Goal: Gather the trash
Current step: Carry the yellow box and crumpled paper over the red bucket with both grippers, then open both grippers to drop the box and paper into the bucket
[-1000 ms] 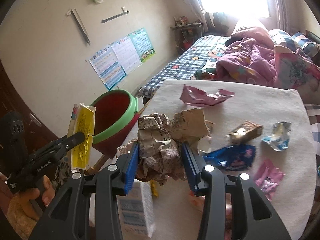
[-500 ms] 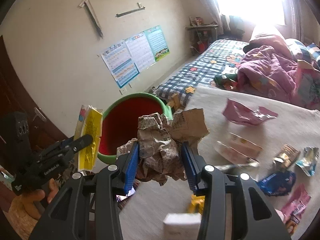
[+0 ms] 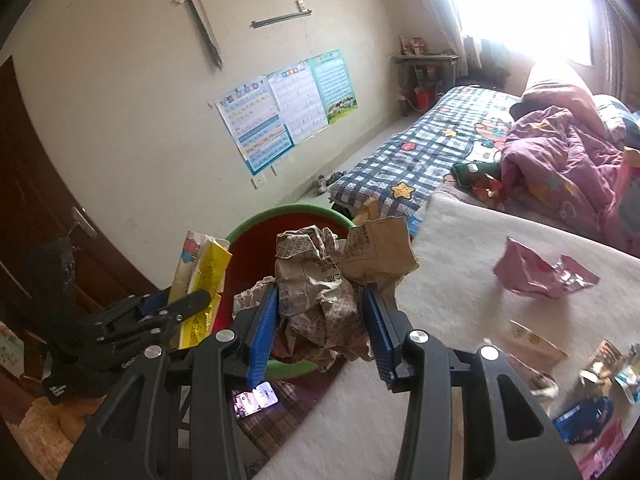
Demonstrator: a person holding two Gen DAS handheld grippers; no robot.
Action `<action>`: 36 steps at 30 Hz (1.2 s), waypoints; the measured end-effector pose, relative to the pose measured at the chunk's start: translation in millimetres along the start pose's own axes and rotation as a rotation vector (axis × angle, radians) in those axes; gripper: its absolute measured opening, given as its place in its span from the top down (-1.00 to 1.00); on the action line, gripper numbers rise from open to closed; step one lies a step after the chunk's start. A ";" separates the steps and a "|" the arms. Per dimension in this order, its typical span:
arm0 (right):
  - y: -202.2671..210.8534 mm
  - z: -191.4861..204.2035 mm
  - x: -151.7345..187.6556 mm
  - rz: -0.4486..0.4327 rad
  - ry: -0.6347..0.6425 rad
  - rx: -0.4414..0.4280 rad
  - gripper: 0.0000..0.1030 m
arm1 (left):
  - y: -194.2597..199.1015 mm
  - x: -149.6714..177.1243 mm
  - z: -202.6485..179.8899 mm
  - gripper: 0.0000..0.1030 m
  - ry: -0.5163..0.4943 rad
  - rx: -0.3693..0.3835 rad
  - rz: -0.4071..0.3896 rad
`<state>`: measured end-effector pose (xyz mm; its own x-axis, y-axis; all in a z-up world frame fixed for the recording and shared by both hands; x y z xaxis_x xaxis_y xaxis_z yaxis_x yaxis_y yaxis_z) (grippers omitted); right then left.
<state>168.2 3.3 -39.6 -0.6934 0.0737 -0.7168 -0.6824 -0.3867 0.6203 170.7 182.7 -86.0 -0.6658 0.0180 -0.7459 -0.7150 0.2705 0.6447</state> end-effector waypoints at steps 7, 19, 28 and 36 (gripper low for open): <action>-42.2 -3.0 -0.5 0.062 -0.049 -0.025 0.19 | -26.8 -2.3 14.7 0.27 0.006 0.002 0.058; -68.6 4.5 3.2 0.103 -0.049 -0.029 0.17 | -48.4 -7.2 22.1 0.27 0.011 -0.002 0.086; -66.7 8.1 4.1 0.079 -0.037 -0.025 0.02 | -45.8 -6.9 25.1 0.08 0.035 -0.020 0.068; -51.8 7.2 -5.6 0.030 -0.042 -0.032 -0.26 | -32.1 -12.6 25.1 -0.41 0.065 -0.039 0.005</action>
Point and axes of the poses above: each gripper's, at about its wrist camera, not at the fingertips, and y roughly against the way its jaws point, z to its left, x to its underside, the point moved 2 cm from there along -y, roughly the way its jaws point, and after that the axes turned 4 degrees about -z, right-handed, at the moved point
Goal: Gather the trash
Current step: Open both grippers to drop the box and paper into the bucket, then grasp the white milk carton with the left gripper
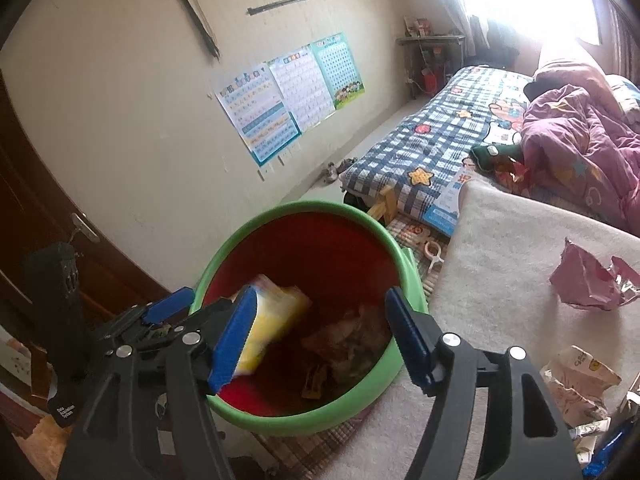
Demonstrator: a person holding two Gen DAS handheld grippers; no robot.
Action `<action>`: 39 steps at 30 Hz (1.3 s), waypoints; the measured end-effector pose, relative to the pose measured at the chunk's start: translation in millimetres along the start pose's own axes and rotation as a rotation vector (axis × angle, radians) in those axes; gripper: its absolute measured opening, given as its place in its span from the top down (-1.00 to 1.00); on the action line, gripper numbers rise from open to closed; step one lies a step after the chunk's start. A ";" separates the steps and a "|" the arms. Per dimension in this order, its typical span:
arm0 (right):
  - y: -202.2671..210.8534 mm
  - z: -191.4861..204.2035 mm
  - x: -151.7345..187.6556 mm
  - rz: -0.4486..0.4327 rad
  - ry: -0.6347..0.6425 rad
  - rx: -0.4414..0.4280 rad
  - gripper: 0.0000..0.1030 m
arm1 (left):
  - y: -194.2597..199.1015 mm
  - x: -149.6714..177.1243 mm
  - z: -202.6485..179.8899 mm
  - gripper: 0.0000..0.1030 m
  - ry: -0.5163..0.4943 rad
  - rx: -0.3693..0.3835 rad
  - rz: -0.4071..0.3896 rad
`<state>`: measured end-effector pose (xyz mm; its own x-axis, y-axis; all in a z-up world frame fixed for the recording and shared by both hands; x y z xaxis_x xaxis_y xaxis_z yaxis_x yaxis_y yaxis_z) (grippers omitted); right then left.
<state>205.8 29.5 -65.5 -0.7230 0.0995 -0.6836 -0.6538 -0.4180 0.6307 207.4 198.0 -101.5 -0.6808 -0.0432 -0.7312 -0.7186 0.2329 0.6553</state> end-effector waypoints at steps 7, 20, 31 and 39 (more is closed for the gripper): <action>31.6 -2.8 -2.4 -0.047 0.007 0.013 -0.26 | 12.9 2.4 -6.8 -0.41 0.003 -0.010 -0.008; 121.1 -55.1 22.0 -0.130 -0.060 0.097 -0.26 | 35.5 30.3 -79.3 -0.41 -0.061 0.067 0.009; 196.9 -163.6 74.3 -0.104 -0.181 0.243 -0.26 | 59.8 87.0 -172.4 -0.54 -0.075 0.179 0.090; 227.9 -225.5 113.6 -0.040 -0.223 0.276 -0.29 | 75.2 135.0 -222.9 -0.56 -0.039 0.157 0.150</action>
Point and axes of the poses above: each gripper's, at about its wrist camera, not at the fingertips, and y roughly against the way its jaws point, z to its left, x to its underside, the point moved 2 cm from there along -y, roughly the way its jaws point, and after that the axes turned 4 degrees about -z, right-handed, at the moved point
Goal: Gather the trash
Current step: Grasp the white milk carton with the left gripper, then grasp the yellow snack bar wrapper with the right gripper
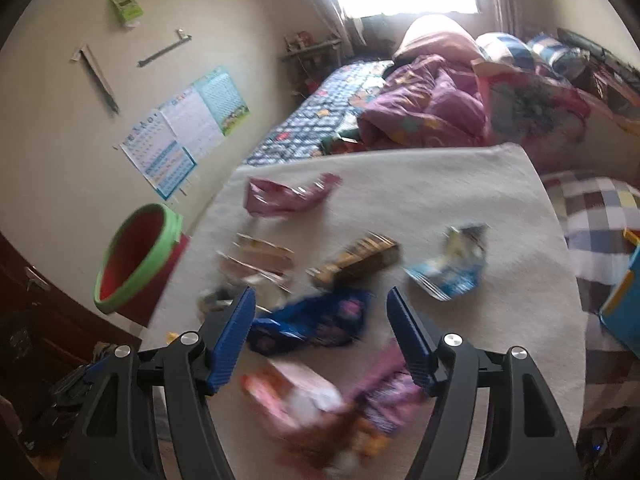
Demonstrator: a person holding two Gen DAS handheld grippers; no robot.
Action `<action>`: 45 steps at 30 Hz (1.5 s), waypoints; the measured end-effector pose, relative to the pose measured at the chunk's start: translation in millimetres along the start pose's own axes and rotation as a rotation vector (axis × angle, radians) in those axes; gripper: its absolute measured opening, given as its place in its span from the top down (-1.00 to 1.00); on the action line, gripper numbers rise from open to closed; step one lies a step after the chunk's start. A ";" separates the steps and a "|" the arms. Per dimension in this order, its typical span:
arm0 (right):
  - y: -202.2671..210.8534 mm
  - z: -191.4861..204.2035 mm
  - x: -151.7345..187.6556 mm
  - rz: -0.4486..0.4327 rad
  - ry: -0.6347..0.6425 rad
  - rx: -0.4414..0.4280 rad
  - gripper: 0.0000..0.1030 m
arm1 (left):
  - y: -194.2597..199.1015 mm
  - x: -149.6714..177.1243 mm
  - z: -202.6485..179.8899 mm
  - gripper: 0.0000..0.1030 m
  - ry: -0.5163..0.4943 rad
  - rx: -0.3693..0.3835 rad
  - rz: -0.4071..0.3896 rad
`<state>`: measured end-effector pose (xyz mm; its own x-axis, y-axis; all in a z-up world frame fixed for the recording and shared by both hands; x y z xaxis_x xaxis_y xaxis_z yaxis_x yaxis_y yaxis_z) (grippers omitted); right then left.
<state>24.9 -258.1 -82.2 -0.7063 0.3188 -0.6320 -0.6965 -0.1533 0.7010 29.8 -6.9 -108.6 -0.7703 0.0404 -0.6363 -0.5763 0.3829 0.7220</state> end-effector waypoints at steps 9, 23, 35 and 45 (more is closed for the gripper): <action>1.1 -10.1 5.1 0.043 0.068 -0.049 -0.29 | -6.5 31.6 -12.1 -0.64 0.053 -0.115 0.046; -5.9 37.7 19.1 0.078 0.193 -0.171 -0.29 | 7.4 29.0 -16.2 -0.05 0.056 -0.177 -0.019; -59.4 117.8 52.2 0.212 0.276 -0.309 -0.22 | 58.2 23.3 38.7 -0.05 0.208 -0.349 -0.155; -97.0 146.7 61.2 0.278 0.270 -0.326 -0.05 | 60.9 26.3 44.3 -0.05 0.216 -0.352 -0.148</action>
Point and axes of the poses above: each gripper's, at about its wrist camera, not at the fingertips, and y roughly against the way its jaws point, z to its left, x to its underside, the point moved 2 cm from there along -y, roughly the way its jaws point, and after that the axes turned 4 degrees about -z, right-handed, at the moved point
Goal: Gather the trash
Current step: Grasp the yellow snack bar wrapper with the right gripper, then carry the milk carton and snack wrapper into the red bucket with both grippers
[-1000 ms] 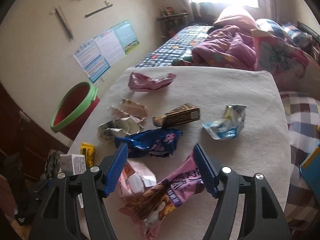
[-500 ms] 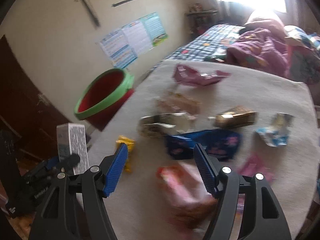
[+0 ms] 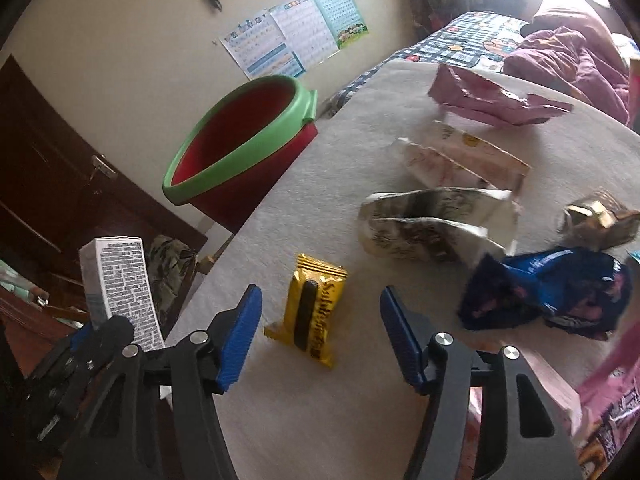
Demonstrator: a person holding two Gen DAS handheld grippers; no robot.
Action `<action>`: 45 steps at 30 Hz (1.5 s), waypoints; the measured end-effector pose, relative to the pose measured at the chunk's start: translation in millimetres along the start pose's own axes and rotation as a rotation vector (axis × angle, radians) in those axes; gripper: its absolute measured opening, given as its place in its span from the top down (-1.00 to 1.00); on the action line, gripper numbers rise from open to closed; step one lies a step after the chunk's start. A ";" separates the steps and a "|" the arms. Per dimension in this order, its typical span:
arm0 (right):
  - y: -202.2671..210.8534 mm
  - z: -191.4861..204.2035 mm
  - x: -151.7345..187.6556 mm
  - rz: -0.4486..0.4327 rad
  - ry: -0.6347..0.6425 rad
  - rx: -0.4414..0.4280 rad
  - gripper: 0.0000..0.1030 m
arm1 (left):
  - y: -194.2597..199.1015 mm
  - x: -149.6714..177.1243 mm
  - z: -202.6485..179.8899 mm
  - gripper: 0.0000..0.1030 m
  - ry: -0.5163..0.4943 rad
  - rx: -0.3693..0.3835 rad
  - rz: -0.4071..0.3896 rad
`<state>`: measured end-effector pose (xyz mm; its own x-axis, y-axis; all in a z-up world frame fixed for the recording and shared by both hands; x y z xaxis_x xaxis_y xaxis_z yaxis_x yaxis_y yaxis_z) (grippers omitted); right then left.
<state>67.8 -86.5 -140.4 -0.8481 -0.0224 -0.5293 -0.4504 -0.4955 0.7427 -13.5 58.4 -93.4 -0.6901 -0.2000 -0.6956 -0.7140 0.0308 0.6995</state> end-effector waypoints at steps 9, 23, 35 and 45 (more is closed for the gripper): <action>-0.5 0.9 3.3 0.010 0.004 -0.026 0.49 | -4.3 -4.6 -5.8 -0.05 -0.028 0.011 0.005; 65.3 -7.9 -3.6 -0.146 0.029 0.014 0.49 | -14.5 -15.9 -17.7 -0.05 -0.063 0.030 -0.009; 80.3 -4.6 -20.9 -0.211 0.019 0.054 0.49 | -22.0 -31.6 -22.1 -0.05 -0.111 0.059 -0.033; 65.6 10.5 -38.4 -0.226 -0.025 0.087 0.49 | -37.7 -69.0 0.9 -0.05 -0.152 0.093 -0.056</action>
<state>67.9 -109.0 -67.0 -0.7293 0.1025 -0.6765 -0.6510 -0.4085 0.6398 60.9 71.9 -71.9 -0.6536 -0.0544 -0.7549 -0.7550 0.1154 0.6454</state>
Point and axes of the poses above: each gripper's, at about its wrist camera, not at the fingertips, and y roughly against the way its jaws point, z to its left, x to its underside, the point moved 2 cm from there along -y, roughly the way its jaws point, and after that the axes turned 4 degrees about -z, right-handed, at the moved point
